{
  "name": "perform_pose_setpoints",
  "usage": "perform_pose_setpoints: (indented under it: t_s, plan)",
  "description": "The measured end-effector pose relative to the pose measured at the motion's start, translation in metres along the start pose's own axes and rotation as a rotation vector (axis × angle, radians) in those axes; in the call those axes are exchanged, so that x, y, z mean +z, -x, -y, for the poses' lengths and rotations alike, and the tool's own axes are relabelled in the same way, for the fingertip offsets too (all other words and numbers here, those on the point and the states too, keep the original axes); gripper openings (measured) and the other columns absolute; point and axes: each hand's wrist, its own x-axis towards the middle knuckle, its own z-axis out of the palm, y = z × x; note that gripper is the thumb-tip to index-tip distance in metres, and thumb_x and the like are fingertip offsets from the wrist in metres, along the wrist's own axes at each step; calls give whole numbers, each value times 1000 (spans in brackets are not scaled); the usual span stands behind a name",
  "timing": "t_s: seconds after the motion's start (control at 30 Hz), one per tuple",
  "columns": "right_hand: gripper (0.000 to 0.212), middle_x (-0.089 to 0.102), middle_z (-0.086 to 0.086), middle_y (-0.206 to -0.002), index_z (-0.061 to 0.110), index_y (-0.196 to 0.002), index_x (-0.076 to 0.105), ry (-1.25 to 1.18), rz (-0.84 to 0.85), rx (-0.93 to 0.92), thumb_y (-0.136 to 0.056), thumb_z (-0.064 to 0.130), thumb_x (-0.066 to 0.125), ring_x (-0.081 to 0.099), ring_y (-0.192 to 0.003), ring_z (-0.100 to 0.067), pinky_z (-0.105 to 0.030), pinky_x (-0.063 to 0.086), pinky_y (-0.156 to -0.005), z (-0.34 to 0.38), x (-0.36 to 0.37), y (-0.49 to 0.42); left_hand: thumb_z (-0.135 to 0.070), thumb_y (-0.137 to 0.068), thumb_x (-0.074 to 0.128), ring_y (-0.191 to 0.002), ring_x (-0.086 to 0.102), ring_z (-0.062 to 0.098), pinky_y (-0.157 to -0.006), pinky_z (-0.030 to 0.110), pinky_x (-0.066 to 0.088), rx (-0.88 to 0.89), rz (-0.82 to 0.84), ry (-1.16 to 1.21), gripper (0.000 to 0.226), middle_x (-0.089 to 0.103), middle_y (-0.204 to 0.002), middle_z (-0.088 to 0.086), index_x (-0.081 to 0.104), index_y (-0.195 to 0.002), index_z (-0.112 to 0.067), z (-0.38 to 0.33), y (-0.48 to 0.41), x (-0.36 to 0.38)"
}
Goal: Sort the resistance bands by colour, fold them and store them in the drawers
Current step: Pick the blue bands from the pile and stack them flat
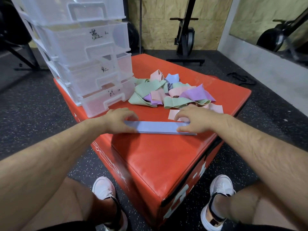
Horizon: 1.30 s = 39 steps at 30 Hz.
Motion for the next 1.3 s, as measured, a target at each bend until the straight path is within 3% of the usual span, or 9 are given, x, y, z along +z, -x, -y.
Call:
perform_pose_setpoints:
  t_s: [0.27, 0.47, 0.67, 0.8, 0.9, 0.97, 1.07, 1.2, 1.3]
  plan:
    - [32, 60, 2, -127, 29, -126, 61, -133, -244, 120, -99, 39, 46, 48, -123, -24, -45, 47, -97, 7, -16, -61, -66, -66, 47, -122, 53, 19, -105, 37, 40, 26, -252, 84, 68, 58, -127, -6, 62, -123, -32, -41, -69, -14]
    - [27, 64, -4, -115, 25, -112, 64, -223, -408, 309, -95, 24, 43, 56, -112, -31, -44, 49, -91, -20, -26, -128, -44, -86, 60, -139, 35, 17, -114, 37, 23, 21, -334, 28, 53, 42, -147, -9, 49, -137, -34, -57, -139, -16]
    - [55, 45, -7, -143, 31, -141, 50, -191, -173, 453, -89, 12, 51, 45, -127, -35, -41, 42, -103, -77, -47, -211, -42, -91, 53, -140, 29, 17, -117, 39, 12, 4, -402, 36, 48, 42, -146, -6, 48, -137, -31, -60, -185, -3]
    - [65, 33, -3, -155, 41, -146, 43, -393, 70, 449, -85, 20, 55, 35, -139, -31, -41, 38, -105, -98, -65, -250, -41, -90, 51, -141, 25, 15, -114, 35, 6, 11, -417, 31, 48, 40, -146, -8, 48, -137, -30, -56, -196, 8]
    - [35, 55, 0, -130, 24, -122, 62, -446, 214, 371, -87, 23, 57, 56, -107, -19, -33, 48, -82, -100, -71, -260, -42, -90, 51, -140, 27, 15, -113, 35, 9, 22, -430, 11, 48, 42, -145, -8, 49, -136, -30, -54, -201, 12]
    - [34, 60, -2, -121, 24, -121, 63, -310, 230, 325, -87, 24, 60, 58, -103, -23, -33, 48, -80, -100, -69, -262, -42, -90, 52, -140, 28, 15, -113, 34, 9, 15, -433, 24, 47, 42, -145, -9, 51, -135, -30, -54, -201, 13]
    - [39, 58, 2, -113, 27, -123, 63, -257, 157, 350, -86, 15, 62, 57, -98, -22, -29, 45, -74, -97, -61, -264, -43, -90, 51, -140, 28, 14, -114, 33, 7, 7, -442, 23, 44, 42, -144, -10, 54, -131, -30, -53, -199, 12]
    - [24, 68, -2, -98, 16, -100, 71, -262, -48, 320, -85, 4, 56, 61, -88, -23, -27, 43, -64, -91, -49, -265, -47, -87, 44, -139, 29, 15, -113, 32, 6, 9, -429, 32, 49, 43, -143, -10, 54, -131, -29, -56, -190, 9]
    - [21, 68, -5, -102, 14, -99, 71, -330, -230, 309, -87, 3, 59, 62, -91, -24, -26, 44, -67, -96, -57, -260, -43, -89, 50, -142, 27, 16, -118, 37, 10, 3, -440, 50, 47, 40, -147, -8, 51, -134, -28, -55, -187, 6]
